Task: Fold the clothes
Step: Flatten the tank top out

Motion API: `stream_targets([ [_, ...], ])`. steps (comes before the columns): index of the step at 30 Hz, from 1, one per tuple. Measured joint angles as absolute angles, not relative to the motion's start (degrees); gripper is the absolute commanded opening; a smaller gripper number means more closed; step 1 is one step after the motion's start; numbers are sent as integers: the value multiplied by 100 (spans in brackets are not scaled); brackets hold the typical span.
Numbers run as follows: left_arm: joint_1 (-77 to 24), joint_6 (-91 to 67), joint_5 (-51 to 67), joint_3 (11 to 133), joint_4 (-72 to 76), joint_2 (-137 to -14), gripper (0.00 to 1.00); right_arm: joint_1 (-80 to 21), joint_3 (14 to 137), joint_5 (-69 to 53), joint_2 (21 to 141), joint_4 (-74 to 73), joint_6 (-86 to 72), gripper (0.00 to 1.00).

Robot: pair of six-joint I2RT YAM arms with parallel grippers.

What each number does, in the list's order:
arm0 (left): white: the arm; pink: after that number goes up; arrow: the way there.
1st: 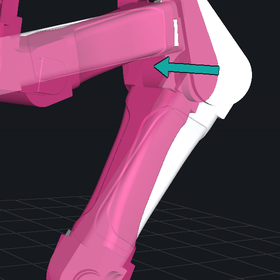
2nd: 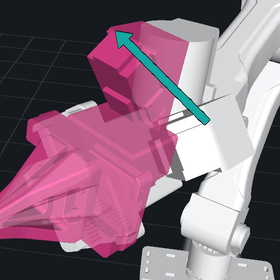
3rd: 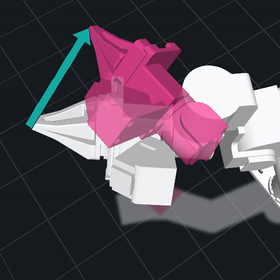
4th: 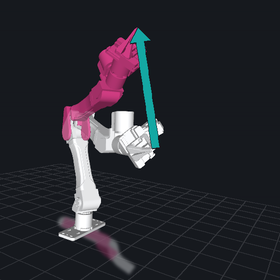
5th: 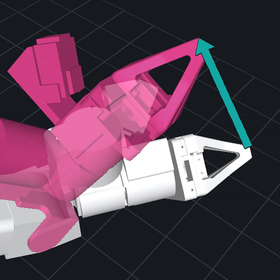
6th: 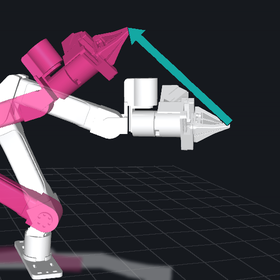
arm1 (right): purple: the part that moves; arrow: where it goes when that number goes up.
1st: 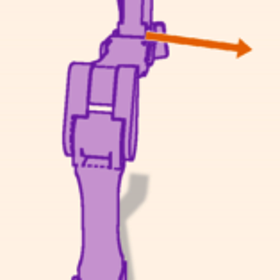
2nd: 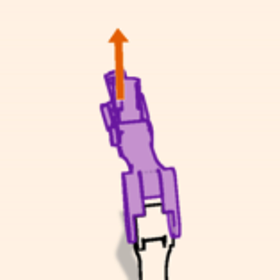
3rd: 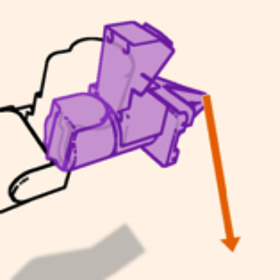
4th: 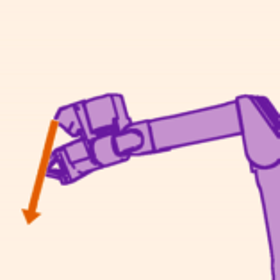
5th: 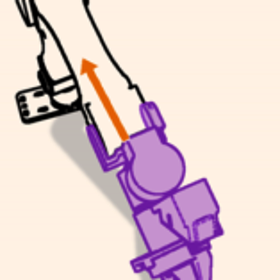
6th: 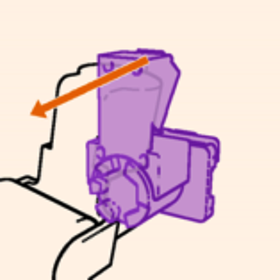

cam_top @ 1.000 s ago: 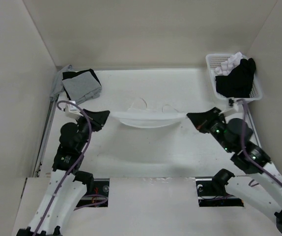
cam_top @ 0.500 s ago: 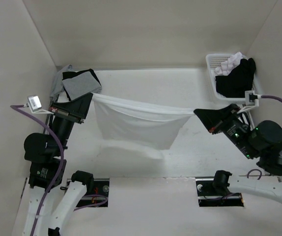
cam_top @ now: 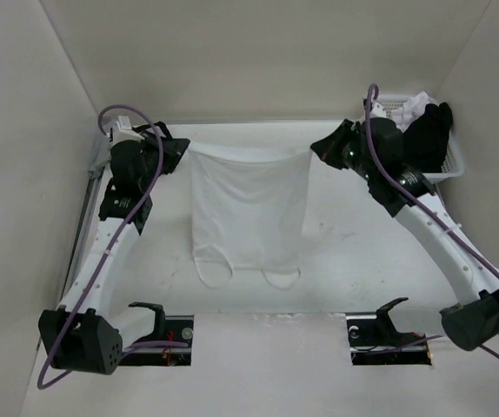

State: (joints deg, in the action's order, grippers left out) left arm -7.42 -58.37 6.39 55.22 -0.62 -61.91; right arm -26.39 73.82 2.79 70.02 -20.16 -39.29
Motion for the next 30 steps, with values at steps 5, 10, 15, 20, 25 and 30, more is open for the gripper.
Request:
stream_targets([
  [5, -576, -5964, 832, 6386, 145, -6604, 3, -2432, 8503, -169, 7384, -1984, -3920, 0],
  [10, -532, -5988, 893, 6364, 742, -6154, 4, -2440, 8309, -294, 6757, -1564, -3920, 0],
  [15, -541, -6075, 958, 4705, 1433, -5415, 4, -2611, 6278, -268, 5918, -910, -4056, 0],
  [20, -344, -6134, 1219, 2486, 1540, -5212, 4, -2884, 3800, -246, 5662, -554, -4403, 0],
  [25, 54, -6134, 1702, 921, 1201, -4528, 3, -3098, 2086, -242, 5137, -548, -4816, 0],
  [30, 38, -6165, 2036, 285, 51, -2388, 4, -3741, 1330, -204, 3876, -701, -5306, 0],
])
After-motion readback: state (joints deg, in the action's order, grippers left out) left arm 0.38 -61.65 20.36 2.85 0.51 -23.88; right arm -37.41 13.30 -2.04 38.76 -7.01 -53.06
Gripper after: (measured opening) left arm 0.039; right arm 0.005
